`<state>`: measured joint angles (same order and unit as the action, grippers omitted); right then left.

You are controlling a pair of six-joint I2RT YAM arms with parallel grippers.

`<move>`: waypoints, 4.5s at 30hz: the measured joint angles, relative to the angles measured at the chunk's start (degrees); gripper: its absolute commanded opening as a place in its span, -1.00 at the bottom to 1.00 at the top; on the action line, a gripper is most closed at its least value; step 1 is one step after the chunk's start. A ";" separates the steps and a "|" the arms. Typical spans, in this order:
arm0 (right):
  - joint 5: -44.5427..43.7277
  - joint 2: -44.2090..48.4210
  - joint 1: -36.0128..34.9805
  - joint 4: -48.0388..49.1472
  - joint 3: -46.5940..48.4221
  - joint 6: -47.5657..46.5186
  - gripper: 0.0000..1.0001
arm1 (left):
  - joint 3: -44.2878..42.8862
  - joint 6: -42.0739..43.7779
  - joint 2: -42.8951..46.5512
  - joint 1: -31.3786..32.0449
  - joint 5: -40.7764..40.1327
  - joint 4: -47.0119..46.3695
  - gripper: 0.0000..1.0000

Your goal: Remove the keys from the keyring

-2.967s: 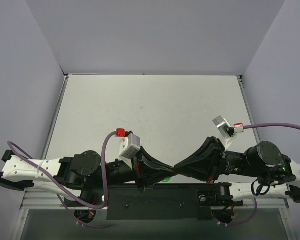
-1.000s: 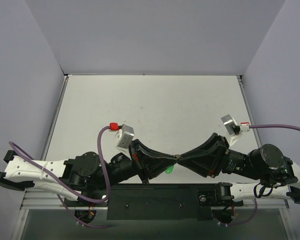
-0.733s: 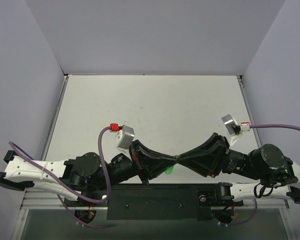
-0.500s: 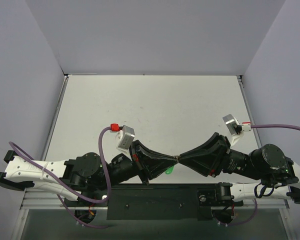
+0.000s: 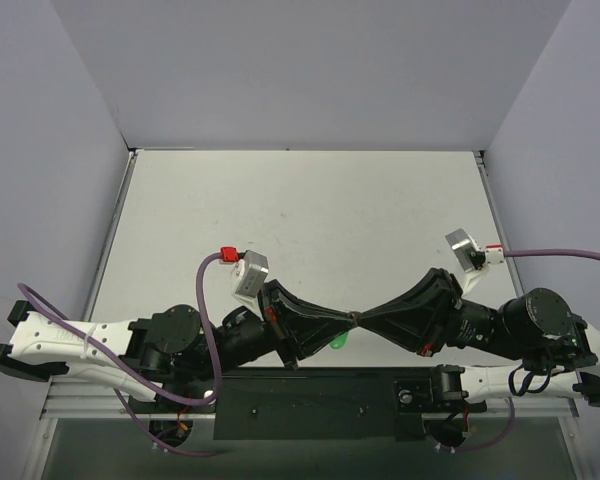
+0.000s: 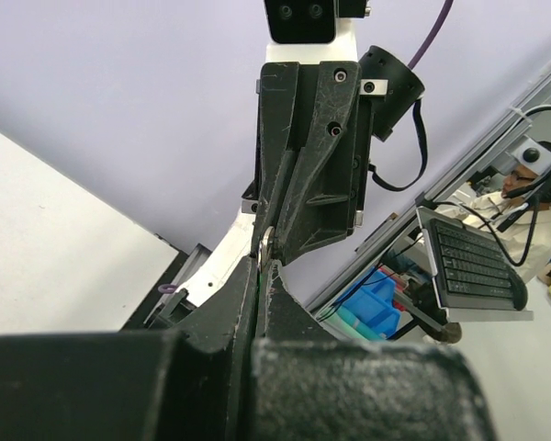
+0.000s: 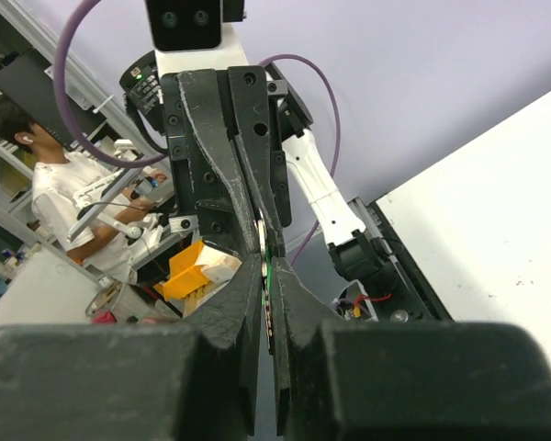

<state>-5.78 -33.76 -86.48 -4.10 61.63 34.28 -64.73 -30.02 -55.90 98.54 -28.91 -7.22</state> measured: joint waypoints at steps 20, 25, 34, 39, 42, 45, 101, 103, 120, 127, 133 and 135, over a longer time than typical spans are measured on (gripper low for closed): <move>1.01 0.02 -0.24 -0.72 0.15 0.04 -1.00 | 0.00 -0.28 2.62 0.00 0.92 4.74 0.34; 0.98 0.17 -0.24 -0.87 0.15 0.04 -1.00 | 0.46 0.39 6.23 0.00 0.87 4.76 0.09; 1.11 -0.07 -0.24 -0.85 0.20 0.02 -1.00 | 1.07 0.92 7.08 0.00 0.90 4.11 -0.15; 1.11 -0.15 -0.24 -0.85 0.31 0.00 -1.00 | 1.22 0.96 6.01 0.00 1.03 4.17 -0.22; 1.11 -0.17 -0.24 -0.85 0.31 0.00 -1.00 | 1.27 1.05 5.95 0.00 1.11 4.09 -0.27; 1.16 -0.26 -0.24 -0.85 0.39 0.00 -1.00 | 1.27 1.16 5.86 0.00 1.29 4.00 -0.27; 1.73 -0.76 -0.24 -3.85 0.52 0.42 -1.00 | -2.89 2.45 3.02 0.00 1.31 13.84 -1.00; 1.73 -0.81 -0.24 -4.48 0.85 0.42 -1.00 | -4.48 2.80 2.01 0.00 1.29 16.00 -1.00; 1.99 -1.99 -0.24 -6.88 1.95 0.48 -1.00 | -11.52 4.17 -0.81 0.00 1.18 27.98 -0.59; 2.23 -2.14 -0.24 -6.95 2.36 0.46 -1.00 | -5.68 3.58 5.03 0.00 -0.04 25.42 0.13; 3.39 -2.60 -0.24 -6.51 2.60 0.44 -1.00 | 5.29 2.67 14.97 0.00 -0.42 16.26 0.05; 3.87 -3.10 -0.24 -6.25 2.71 0.44 -1.00 | 6.91 2.40 16.02 0.00 -0.33 12.57 0.03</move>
<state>-1.91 -36.86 -86.72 -10.35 64.34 34.72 -57.82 -27.62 -39.88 98.54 -29.23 5.34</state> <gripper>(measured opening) 0.007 0.530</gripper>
